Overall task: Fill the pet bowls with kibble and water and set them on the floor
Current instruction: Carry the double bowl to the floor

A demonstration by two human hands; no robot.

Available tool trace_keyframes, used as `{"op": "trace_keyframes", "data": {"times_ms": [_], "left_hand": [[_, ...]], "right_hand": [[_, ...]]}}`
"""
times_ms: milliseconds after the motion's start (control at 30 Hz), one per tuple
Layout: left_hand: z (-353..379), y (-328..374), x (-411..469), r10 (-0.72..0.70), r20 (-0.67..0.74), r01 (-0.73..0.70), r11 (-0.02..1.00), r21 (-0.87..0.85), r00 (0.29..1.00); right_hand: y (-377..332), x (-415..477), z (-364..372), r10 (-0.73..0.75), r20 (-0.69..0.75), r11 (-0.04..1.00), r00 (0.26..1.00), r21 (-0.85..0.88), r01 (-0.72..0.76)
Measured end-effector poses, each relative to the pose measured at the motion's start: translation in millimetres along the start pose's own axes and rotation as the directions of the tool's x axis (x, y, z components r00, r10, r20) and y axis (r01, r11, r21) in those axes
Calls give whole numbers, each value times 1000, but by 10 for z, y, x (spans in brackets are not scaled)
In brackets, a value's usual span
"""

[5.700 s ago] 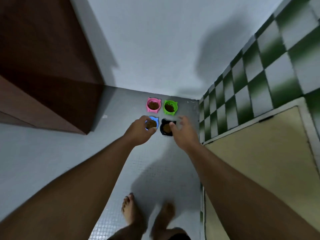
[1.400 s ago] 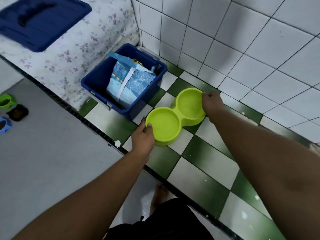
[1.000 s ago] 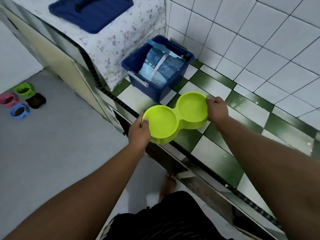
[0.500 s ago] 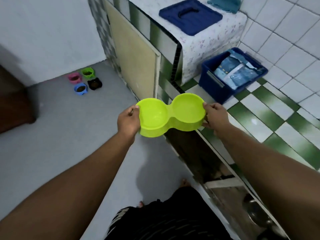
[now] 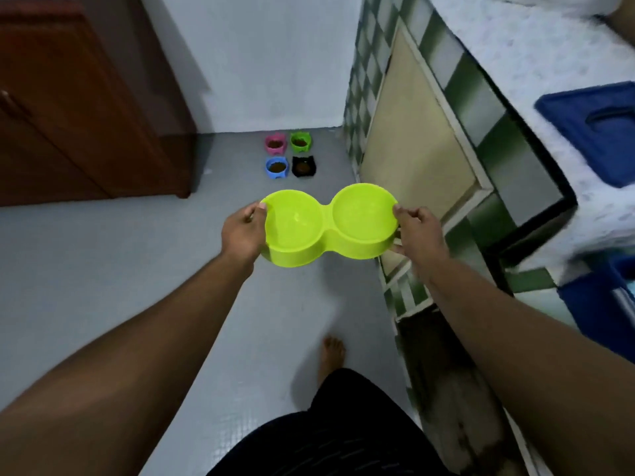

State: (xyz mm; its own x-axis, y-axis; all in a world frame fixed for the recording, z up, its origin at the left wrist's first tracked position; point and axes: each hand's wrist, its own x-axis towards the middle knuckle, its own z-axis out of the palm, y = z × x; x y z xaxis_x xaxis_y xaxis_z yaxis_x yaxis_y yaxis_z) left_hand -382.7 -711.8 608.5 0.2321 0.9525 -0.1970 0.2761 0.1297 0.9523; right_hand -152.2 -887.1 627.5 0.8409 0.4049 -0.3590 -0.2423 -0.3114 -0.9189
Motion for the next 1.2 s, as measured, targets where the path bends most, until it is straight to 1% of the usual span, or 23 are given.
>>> {"op": "trace_keyframes", "data": {"times_ms": [67,133,233,300,367,467,600,667,833,967,1100,1200], "left_hand": [[-56,15,358,-2,-72,2,1000,10,997],[-99,28,673,-7,-130,9,1000,17,992],[-120,89,1080,7,-206,-10,1000,-12,978],[-132,154,1391,-10,-240,4,1000,-24,971],[-157,206,1727,-33,-266,30,999,-14,963],[-188,243,2356,-31,-308,24,999,-24,951],[-210,244,3302,-34,-298,30,999,-18,954],[-200,231,3775,-20,-303,9,999,-39,953],[-123,-43,4895,-18,-306,-13,995,-100,952],[37,-445,5713,-118,-309,74,986,-152,944],[283,-1021,6495,-243,-354,170,960,-224,903],[500,-1582,7034,-291,-393,196,944,-264,872]], "right_hand": [[-159,342,371,19,84,1000,996,8,-20],[-326,662,719,22,124,1000,992,-11,-21],[-609,1110,1216,-3,189,998,982,-67,16],[-805,1422,1555,-13,234,994,972,-99,37],[-986,1728,1908,-31,268,987,963,-142,72],[-1191,2225,2468,-47,309,979,950,-175,105],[-1335,2857,3190,-28,321,976,947,-194,94],[-1363,3177,3543,-27,314,979,949,-183,89],[-1294,4052,4465,-45,304,970,952,-213,114],[-1141,4803,5223,-110,302,946,947,-259,193],[-783,5684,6020,-171,359,899,918,-324,294],[-362,6361,6570,-250,449,822,858,-370,433]]}}
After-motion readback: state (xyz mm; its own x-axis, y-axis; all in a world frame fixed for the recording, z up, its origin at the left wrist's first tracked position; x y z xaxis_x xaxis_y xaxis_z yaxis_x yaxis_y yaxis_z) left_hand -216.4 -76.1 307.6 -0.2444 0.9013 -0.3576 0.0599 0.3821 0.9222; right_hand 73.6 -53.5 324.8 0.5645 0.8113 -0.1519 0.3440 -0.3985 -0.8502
